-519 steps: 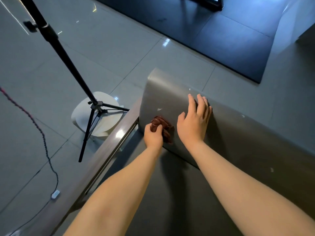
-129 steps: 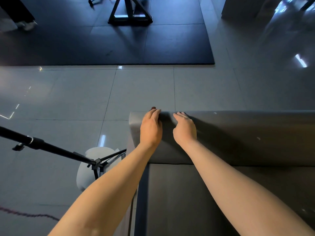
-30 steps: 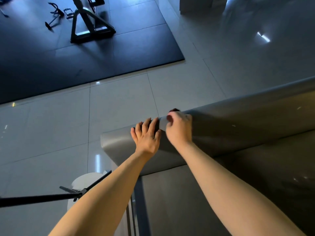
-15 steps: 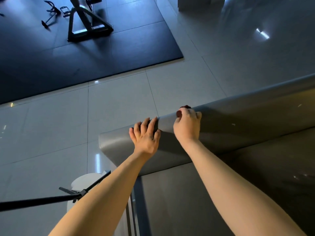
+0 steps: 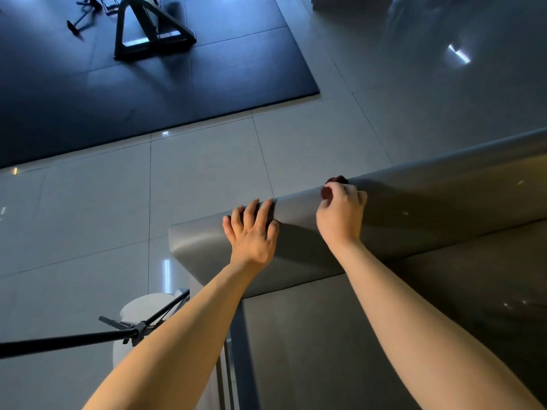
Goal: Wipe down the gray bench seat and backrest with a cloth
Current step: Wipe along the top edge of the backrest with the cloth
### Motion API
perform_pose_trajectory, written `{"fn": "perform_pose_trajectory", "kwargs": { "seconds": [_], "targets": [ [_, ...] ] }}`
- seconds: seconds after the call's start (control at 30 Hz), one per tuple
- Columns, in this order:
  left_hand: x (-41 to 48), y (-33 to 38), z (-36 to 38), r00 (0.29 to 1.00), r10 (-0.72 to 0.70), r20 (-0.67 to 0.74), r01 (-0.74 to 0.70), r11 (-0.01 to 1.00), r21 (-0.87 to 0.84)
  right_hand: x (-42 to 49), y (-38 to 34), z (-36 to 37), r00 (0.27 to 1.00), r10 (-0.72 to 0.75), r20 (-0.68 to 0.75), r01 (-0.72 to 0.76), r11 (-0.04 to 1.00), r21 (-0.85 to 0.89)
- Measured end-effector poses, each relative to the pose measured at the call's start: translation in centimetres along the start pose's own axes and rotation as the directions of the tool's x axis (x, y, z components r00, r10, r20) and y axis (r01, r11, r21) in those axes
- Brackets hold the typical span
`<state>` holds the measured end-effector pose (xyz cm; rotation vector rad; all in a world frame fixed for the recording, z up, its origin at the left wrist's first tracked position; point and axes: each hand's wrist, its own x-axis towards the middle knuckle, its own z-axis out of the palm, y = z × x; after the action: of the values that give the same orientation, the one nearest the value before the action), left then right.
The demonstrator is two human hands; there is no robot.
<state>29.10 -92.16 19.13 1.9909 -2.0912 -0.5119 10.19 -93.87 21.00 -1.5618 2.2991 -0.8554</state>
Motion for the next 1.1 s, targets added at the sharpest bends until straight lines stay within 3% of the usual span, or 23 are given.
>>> {"fn": "perform_pose_trajectory", "kwargs": {
  "seconds": [0.2, 0.3, 0.43, 0.57, 0.8, 0.93, 1.1],
  "targets": [
    [0.1, -0.1, 0.0, 1.0, -0.001, 0.006, 0.001, 1.0, 0.002, -3.4, -5.9, 1.4, 0.975, -0.184, 0.127, 0.164, 0.975, 0.151],
    [0.0, 0.0, -0.1, 1.0, -0.004, 0.014, 0.004, 1.0, -0.01, -2.6, -4.4, 0.6, 0.957, -0.259, 0.133, 0.247, 0.963, 0.104],
    [0.0, 0.0, -0.2, 1.0, 0.012, 0.024, -0.011, 1.0, -0.021, 0.3, -0.2, -0.6, 0.995, -0.094, 0.016, 0.095, 0.995, -0.037],
    [0.0, -0.1, -0.1, 1.0, 0.011, 0.016, -0.011, 1.0, -0.012, 0.1, -0.9, 0.3, 1.0, 0.006, -0.004, -0.006, 1.0, -0.002],
    [0.1, -0.1, -0.1, 1.0, 0.001, 0.026, -0.001, 1.0, -0.003, -4.6, -5.7, 2.3, 0.978, -0.166, 0.129, 0.146, 0.978, 0.152],
    [0.0, -0.2, -0.3, 0.999, 0.006, 0.034, -0.005, 0.999, -0.034, -3.3, -3.2, 0.6, 0.93, -0.33, 0.16, 0.328, 0.944, 0.039],
    [-0.1, -0.2, -0.4, 0.999, 0.024, 0.034, -0.023, 0.999, -0.028, -1.6, -1.3, 0.2, 0.99, -0.137, 0.024, 0.137, 0.991, -0.008]
  ]
}}
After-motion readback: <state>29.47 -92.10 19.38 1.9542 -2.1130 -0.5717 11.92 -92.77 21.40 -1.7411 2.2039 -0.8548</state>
